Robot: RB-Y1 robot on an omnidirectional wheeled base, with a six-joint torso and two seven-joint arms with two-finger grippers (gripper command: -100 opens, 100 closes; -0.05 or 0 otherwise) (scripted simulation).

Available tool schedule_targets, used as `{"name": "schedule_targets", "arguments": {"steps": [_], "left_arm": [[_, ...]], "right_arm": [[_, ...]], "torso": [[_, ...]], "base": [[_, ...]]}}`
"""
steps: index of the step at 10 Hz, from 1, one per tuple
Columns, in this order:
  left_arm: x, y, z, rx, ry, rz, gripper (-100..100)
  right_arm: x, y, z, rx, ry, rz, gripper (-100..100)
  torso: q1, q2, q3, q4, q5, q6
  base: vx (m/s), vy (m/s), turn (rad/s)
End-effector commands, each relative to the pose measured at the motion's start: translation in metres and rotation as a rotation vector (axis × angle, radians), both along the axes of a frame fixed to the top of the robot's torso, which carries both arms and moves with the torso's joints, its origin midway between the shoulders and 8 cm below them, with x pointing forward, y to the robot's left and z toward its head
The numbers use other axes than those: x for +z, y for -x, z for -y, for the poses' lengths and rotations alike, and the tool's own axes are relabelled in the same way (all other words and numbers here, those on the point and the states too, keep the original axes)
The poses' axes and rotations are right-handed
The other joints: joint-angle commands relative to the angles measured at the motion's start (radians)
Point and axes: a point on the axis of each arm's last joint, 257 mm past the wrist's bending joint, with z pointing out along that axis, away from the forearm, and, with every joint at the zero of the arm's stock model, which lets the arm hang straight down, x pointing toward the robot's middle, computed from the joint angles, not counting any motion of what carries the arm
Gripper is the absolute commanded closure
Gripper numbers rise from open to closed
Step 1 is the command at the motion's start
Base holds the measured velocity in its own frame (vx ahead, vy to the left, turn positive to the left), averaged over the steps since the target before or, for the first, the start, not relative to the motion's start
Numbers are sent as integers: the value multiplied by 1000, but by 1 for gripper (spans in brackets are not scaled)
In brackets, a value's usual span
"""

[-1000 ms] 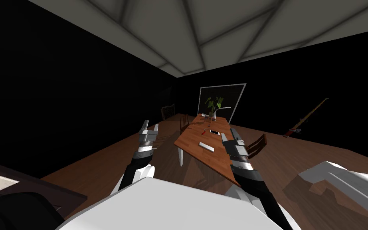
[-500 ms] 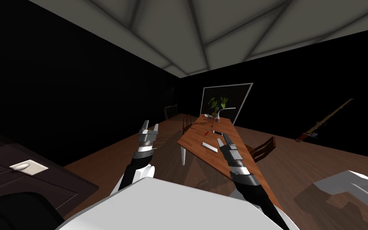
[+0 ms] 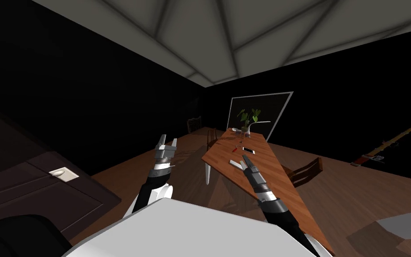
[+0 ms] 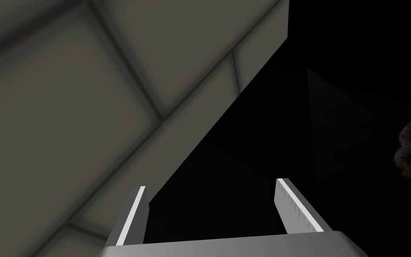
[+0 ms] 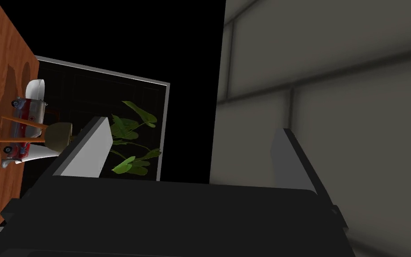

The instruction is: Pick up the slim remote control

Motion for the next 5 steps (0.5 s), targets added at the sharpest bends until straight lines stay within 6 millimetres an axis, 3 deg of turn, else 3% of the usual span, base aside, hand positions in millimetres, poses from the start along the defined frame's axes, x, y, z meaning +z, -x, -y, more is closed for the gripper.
{"name": "schedule_targets", "arguments": {"steps": [1, 2, 3, 4, 5], "left_arm": [[0, 0, 0, 0, 0, 0, 0], [0, 0, 0, 0, 0, 0, 0], [0, 0, 0, 0, 0, 0, 0], [0, 0, 0, 0, 0, 0, 0], [0, 0, 0, 0, 0, 0, 0]], "right_arm": [[-29, 5, -5, 25, 57, -62, -100], [-30, 6, -6, 32, 68, -65, -100], [-56, 12, -8, 50, 112, -119, -100], [-58, 13, -8, 60, 127, -123, -100], [-85, 21, -10, 79, 172, -179, -100]], "torso": [[0, 0, 0, 0, 0, 0], [1, 0, 0, 0, 0, 0], [0, 0, 0, 0, 0, 0], [0, 0, 0, 0, 0, -1], [0, 0, 0, 0, 0, 0]], "base": [[-21, 42, 157], [-15, 33, 109], [-15, 37, 219], [-6, 27, 85], [-2, 36, 208]]}}
